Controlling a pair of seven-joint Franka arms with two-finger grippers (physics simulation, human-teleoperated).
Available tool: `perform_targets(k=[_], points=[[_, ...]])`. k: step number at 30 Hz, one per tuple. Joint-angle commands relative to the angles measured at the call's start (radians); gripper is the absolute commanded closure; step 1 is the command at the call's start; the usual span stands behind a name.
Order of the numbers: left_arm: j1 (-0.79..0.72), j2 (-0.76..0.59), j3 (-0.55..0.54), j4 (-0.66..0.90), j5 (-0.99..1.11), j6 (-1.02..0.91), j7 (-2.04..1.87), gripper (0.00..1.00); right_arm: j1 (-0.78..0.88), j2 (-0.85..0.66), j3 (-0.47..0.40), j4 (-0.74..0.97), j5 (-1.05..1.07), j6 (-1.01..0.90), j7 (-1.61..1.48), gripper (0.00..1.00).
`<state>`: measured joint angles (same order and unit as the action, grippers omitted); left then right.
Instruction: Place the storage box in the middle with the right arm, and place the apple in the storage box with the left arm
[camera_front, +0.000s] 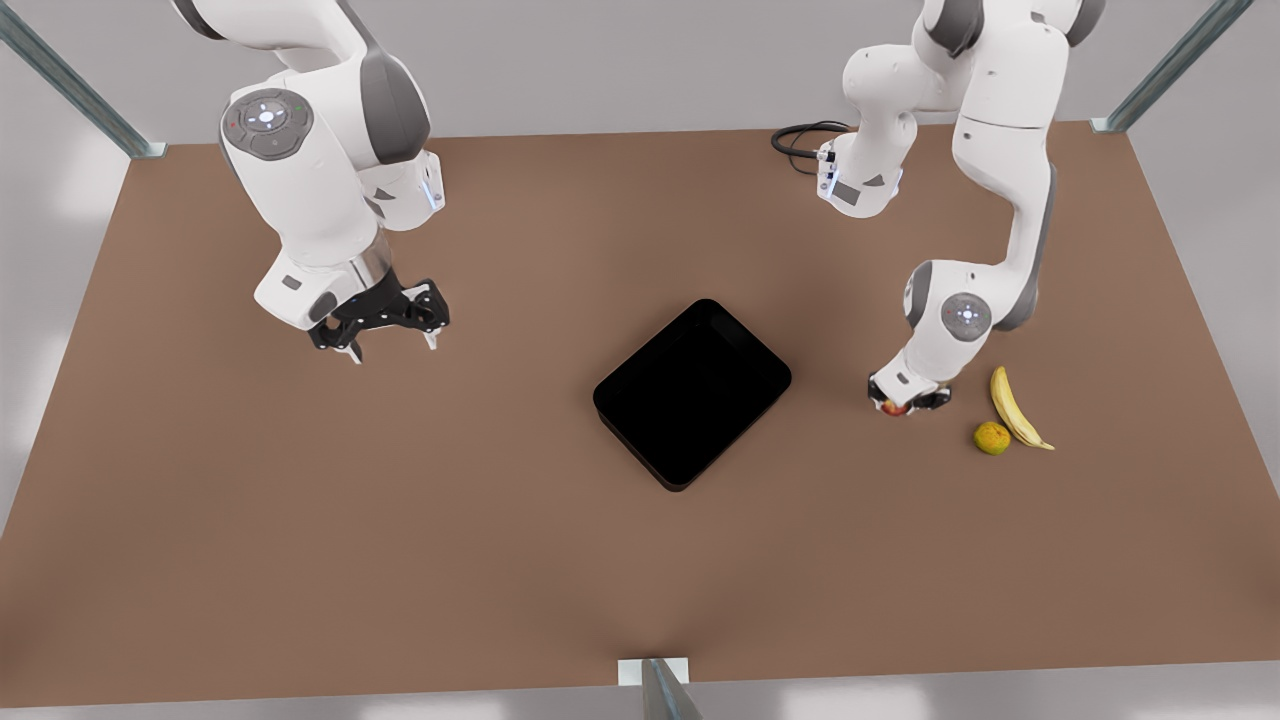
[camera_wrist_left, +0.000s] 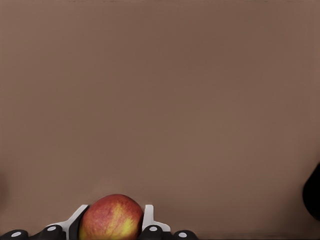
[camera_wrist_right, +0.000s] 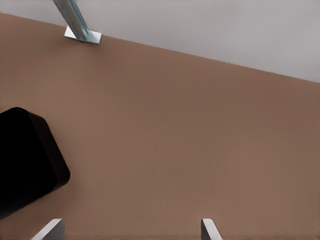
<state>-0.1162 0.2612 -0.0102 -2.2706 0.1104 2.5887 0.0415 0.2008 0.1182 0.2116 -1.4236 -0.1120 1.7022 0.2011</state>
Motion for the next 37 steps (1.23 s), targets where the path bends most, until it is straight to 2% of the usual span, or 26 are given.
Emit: perform_targets(k=[1,6,11,17,18,19,23,25,28,31,32,34,35,37], points=[[-0.014,-0.008,-0.001,0.0,-0.104,-0.015,-0.009,0.35,-0.003,0.0,0.0,0.0,0.0,0.001,-0.002,0.0],[-0.21,-0.065,0.002,0.026,-0.276,-0.108,-0.114,0.35,-0.009,-0.002,0.0,0.0,0.0,-0.001,-0.005,0.0],[-0.396,-0.073,0.007,0.102,-0.347,-0.17,-0.305,0.34,-0.006,-0.002,0.0,0.0,0.0,-0.001,-0.002,0.0],[-0.511,-0.033,0.029,0.166,-0.367,-0.17,-0.407,0.34,-0.006,-0.002,0.0,-0.002,0.0,-0.001,-0.002,0.0],[-0.586,-0.025,0.097,0.175,-0.374,-0.17,-0.417,0.28,-0.006,-0.002,0.0,0.0,0.0,-0.001,-0.003,0.0],[-0.68,-0.014,0.2,0.18,-0.391,-0.17,-0.422,0.0,-0.006,-0.002,0.0,0.0,0.0,-0.001,-0.003,0.0],[-0.688,-0.017,0.211,0.172,-0.391,-0.167,-0.422,0.0,-0.003,-0.003,0.0,0.0,0.0,-0.001,-0.002,0.0],[-0.657,-0.031,0.213,0.172,-0.37,-0.177,-0.42,0.0,-0.001,-0.003,0.0,0.0,0.0,-0.001,0.0,0.0],[-0.514,-0.115,0.21,0.215,-0.183,-0.352,-0.381,0.0,0.003,-0.003,0.0,0.003,0.0,-0.001,0.004,0.0],[-0.278,-0.106,0.205,0.477,-0.175,-0.645,-0.146,0.0,0.003,-0.005,0.0,0.002,0.0,-0.001,0.006,0.0],[-0.215,-0.102,0.208,0.528,-0.169,-0.691,-0.101,0.0,0.002,-0.005,0.0,0.002,0.0,-0.001,0.004,0.0],[-0.158,-0.103,0.211,0.698,-0.104,-0.938,-0.069,0.0,0.002,-0.005,0.0,0.002,0.0,-0.001,0.004,0.0],[-0.074,-0.103,0.199,0.778,-0.107,-1.029,-0.069,0.0,0.002,-0.006,0.0,0.002,0.0,-0.003,0.004,0.0],[0.064,-0.112,0.145,0.806,-0.106,-1.052,-0.066,0.0,0.0,-0.008,0.0,0.002,0.0,-0.003,0.003,0.0]])
